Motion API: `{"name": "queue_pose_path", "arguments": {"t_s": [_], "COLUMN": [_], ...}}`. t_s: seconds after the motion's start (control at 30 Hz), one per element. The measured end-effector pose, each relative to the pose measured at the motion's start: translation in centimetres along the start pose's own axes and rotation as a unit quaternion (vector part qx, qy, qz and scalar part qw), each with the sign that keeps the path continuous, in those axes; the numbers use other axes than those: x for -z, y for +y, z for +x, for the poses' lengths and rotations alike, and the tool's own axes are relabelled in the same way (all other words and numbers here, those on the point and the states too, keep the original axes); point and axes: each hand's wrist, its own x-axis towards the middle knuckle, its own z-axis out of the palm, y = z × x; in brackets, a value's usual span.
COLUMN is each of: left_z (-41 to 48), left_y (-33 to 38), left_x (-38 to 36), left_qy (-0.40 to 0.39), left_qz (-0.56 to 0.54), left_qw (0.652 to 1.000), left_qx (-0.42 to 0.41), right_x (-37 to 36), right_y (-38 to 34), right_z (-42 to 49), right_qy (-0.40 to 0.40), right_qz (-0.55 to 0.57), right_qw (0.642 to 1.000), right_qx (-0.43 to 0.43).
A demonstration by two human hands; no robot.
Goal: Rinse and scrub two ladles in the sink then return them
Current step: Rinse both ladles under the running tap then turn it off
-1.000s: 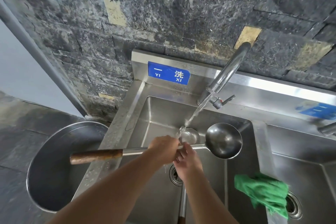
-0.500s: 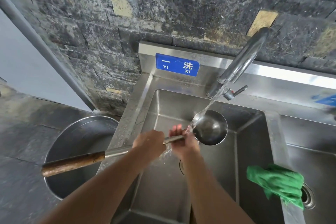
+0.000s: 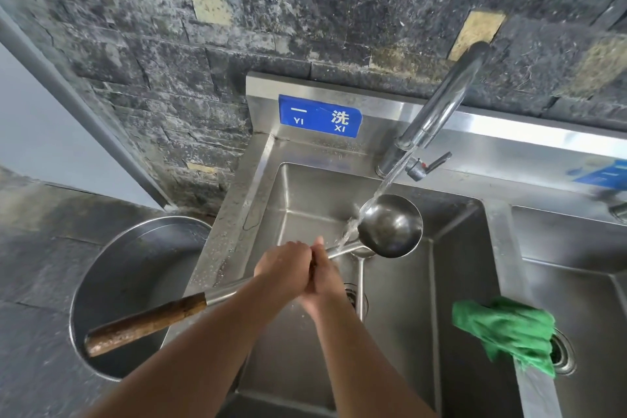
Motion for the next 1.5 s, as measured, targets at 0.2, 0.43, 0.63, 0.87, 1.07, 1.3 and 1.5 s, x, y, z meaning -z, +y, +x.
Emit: {"name": "queue_pose_path", "arguments": {"t_s": [0.2,0.43,0.63,0.87,1.07,1.3,1.5], "left_z": [-0.7,-1.5,0.7,1.3,0.9,-0.6,-0.7], "left_y": [-1.3,-2.5,-2.7,-0.3,-2.1,-0.7,0.2], "left_x": [0.1,0.6,1.3,0.9,1.6,2.1,2.3], "left_qy": [-0.020,-0.007,-0.147,-0.128,-0.125,-0.093,-0.037], "left_qz": [-0.007,0.004,-0.114,-0.086,0.030,0.125,0.199], "left_qw": [0.999,0.999,0.982,0.988,0.991,0.985,0.967], "left_qx": [-0.032,0.033,-0.035,-0.025,-0.025,-0.079,-0.158], "right_x": [1.7,3.4,3.8,4.9,7.8,3.1,-3.4], "right_y": [-4.8,-4.5,-2.2,-2.1,-6.5,-13.1,-11.4], "right_z": [1.8,1.8,0.2,0.2,0.1,1.6,1.9], "right_qy": [0.047,0.088,0.064,0.069,0.127,0.010,-0.128], "right_qz": [0.090,0.097,0.084,0.024,-0.385,-0.867,-0.961], "right_qw": [0.994,0.991,0.994,0.996,0.912,0.470,0.230], "right_qx": [0.035,0.041,-0.031,-0.049,0.067,0.166,0.089]}}
